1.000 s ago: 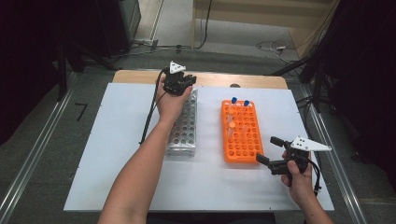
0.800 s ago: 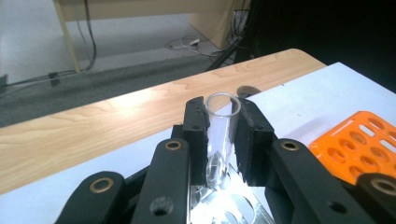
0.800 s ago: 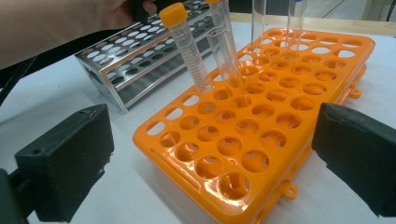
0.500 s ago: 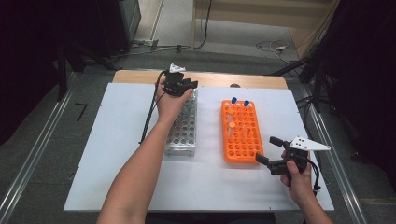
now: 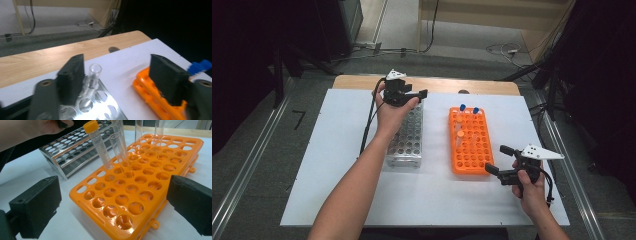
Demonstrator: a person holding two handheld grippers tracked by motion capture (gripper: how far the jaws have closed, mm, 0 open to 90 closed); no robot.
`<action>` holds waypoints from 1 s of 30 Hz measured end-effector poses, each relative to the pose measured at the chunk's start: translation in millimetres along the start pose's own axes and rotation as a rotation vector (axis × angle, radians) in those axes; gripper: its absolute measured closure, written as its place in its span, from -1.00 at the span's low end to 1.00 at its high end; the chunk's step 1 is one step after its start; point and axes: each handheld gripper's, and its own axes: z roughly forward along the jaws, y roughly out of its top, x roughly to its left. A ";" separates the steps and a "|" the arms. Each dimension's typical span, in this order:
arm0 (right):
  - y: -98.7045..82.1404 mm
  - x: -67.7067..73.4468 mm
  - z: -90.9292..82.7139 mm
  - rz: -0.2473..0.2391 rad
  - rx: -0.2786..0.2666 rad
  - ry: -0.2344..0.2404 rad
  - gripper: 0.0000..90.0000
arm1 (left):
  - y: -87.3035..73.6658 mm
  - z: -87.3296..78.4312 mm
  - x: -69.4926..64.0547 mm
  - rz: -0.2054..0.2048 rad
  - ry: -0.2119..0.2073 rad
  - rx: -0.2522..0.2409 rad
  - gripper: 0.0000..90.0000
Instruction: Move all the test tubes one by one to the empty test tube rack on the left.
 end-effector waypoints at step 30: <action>41.1 -25.6 44.4 -0.062 0.075 0.020 -0.94 | -55.5 -90.4 -54.2 0.085 -0.124 -0.049 -1.00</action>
